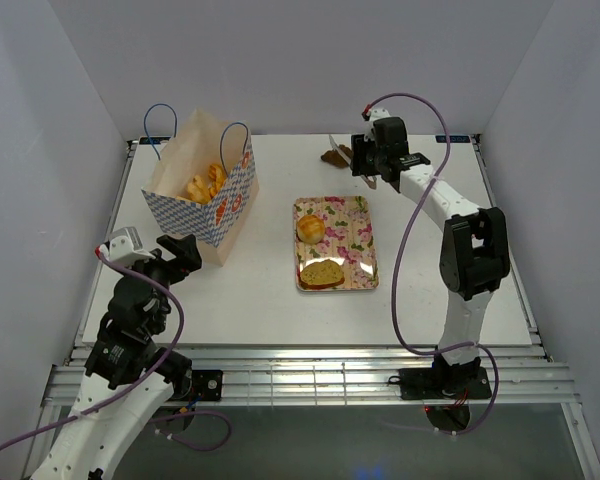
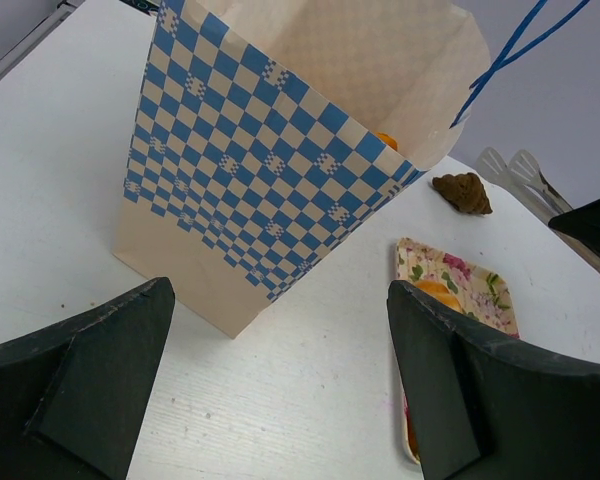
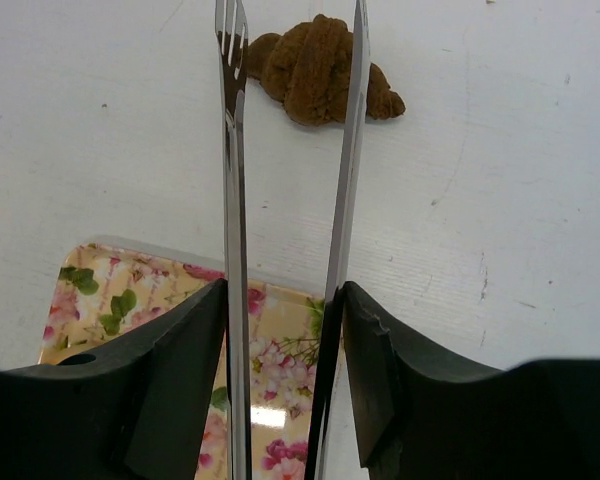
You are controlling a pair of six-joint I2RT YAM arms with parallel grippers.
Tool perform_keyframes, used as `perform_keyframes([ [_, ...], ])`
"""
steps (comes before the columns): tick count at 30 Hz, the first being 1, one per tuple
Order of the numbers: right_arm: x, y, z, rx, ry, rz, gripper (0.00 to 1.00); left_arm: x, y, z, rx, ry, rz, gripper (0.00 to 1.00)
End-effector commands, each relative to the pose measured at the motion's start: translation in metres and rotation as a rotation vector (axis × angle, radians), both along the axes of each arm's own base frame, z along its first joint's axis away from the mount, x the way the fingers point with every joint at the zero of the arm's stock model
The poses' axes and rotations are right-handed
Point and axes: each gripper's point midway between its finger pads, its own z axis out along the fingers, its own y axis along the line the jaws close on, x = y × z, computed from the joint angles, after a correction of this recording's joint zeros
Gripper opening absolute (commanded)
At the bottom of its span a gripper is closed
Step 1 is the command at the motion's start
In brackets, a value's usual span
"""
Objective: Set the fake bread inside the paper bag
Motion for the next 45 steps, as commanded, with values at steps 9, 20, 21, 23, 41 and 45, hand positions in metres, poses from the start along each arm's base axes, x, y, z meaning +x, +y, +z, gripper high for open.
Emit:
perform_keyframes([
  [9,0.029,0.004,0.015,0.018,-0.065,0.1,0.61,0.001,-0.001,0.001,0.002,-0.013,-0.005,0.98],
  [20,0.008,-0.019,0.008,-0.081,-0.072,0.193,0.64,0.003,-0.002,-0.001,0.009,-0.004,-0.005,0.98],
  [21,0.007,-0.021,0.007,-0.099,-0.077,0.199,0.64,0.003,-0.002,-0.001,0.009,-0.004,-0.005,0.98],
  [23,0.005,-0.026,0.004,-0.121,-0.07,0.203,0.64,0.004,-0.003,-0.002,0.011,-0.001,-0.007,0.98],
  [41,0.029,-0.029,-0.025,-0.147,-0.045,0.308,0.65,0.009,-0.006,-0.008,0.033,0.025,-0.013,0.98],
  [45,0.037,-0.026,-0.026,-0.145,-0.042,0.334,0.64,0.01,-0.006,-0.009,0.036,0.028,-0.013,0.98],
])
